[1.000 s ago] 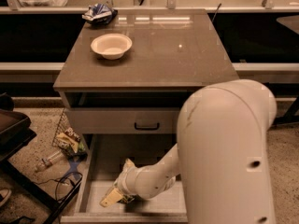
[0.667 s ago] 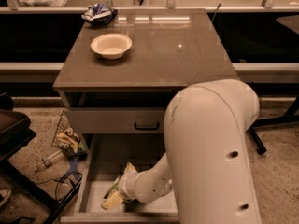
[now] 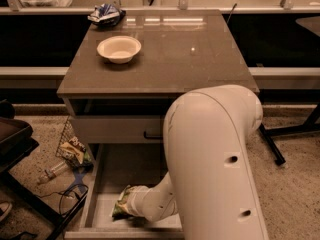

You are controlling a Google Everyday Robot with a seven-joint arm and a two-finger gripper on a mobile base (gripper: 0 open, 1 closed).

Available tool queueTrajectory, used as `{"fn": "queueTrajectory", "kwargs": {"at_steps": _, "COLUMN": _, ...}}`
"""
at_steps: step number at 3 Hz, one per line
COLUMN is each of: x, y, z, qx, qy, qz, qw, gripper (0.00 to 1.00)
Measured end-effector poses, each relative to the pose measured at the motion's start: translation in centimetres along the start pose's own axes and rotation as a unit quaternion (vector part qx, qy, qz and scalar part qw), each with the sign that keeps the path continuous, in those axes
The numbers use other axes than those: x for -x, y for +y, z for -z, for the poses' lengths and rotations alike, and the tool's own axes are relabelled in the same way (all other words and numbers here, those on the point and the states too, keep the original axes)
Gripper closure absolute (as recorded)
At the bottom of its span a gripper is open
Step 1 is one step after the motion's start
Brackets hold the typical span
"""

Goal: Pick green jalapeno chip bag from middle drawer and place on counter

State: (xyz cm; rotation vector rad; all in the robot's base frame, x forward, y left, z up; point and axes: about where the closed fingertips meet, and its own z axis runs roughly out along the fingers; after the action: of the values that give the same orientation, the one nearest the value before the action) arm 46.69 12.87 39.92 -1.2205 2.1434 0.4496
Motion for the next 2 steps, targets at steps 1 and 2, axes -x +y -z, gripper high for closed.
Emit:
{"fn": "queueTrajectory", "kwargs": {"at_steps": 1, "x": 0.03, "y": 0.04, "z": -0.05, "qx": 0.000, "qy": 0.000, "qz": 0.000, "qw": 1.0000, "gripper": 0.96}}
{"fn": "queueTrajectory", "kwargs": {"at_steps": 2, "x": 0.05, "y": 0.07, "z": -0.08, "qx": 0.000, "qy": 0.000, "qz": 0.000, "qw": 1.0000, "gripper": 1.00}}
